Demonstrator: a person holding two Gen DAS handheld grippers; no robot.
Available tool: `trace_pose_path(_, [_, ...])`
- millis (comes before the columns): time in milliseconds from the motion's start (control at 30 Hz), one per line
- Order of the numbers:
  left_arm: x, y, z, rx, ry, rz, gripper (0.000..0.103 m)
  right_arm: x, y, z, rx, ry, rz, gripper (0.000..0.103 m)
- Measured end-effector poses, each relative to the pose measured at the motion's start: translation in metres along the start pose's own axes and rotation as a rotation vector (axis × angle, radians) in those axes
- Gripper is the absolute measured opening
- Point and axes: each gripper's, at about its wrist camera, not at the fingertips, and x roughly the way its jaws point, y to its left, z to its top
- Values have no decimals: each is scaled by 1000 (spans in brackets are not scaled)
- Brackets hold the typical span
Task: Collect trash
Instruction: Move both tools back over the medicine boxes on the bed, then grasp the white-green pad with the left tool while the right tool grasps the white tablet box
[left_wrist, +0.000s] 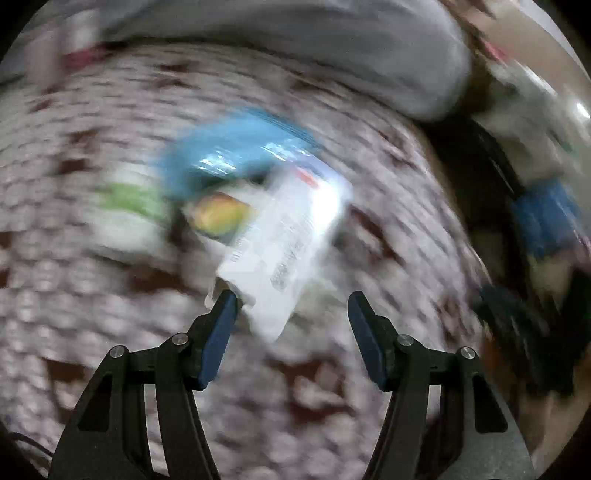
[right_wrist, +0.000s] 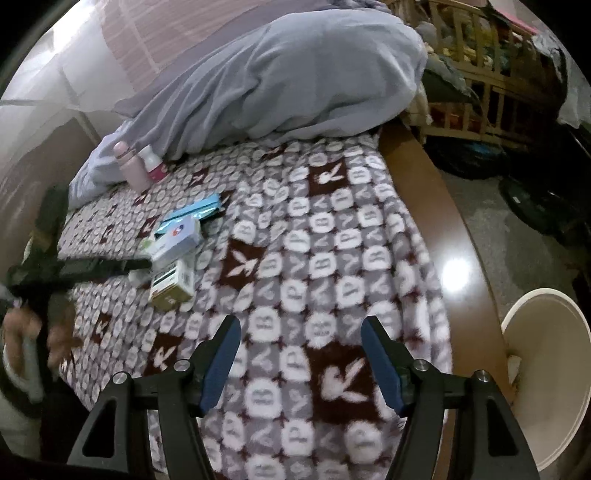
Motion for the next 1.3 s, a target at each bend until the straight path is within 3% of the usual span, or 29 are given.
trace_pose_path(67, [-2,-18,-8,71,-7,7,61,-1,-1,5,26,-3,6,66])
trace_pose_path(167, [-20,-18,-11,83,-73,52,61,-5,7,9,14,-15,25,66])
trace_pose_path(267, [-36,1,-9,59,-112,97,61,-2,22,12,3,-18,46,70])
trace_pose_path(467, [-60,57,-15,15,-171,298,61,40,68,28,-36,52,117,71])
trace_pose_path(600, [-66,90,-18,-66,-169,316,61,75,94,49,8,91,156,71])
trace_pose_path(800, [-65,108,-13,-160,-186,302,62,130,114,69,50,203,92,76])
trace_pose_path(900, [-56,107,-2,-167,-204,314,62,126,111,62,22,211,117,76])
trace_pose_path(1067, [-28,113,18,-194,-183,314,62,101,92,55,-40,195,28,76])
trace_pose_path(1167, [-12,119,29,-212,-164,331,62,96,86,62,13,185,94,76])
trace_pose_path(1300, [6,120,35,-197,-120,335,62,109,99,67,61,193,120,76])
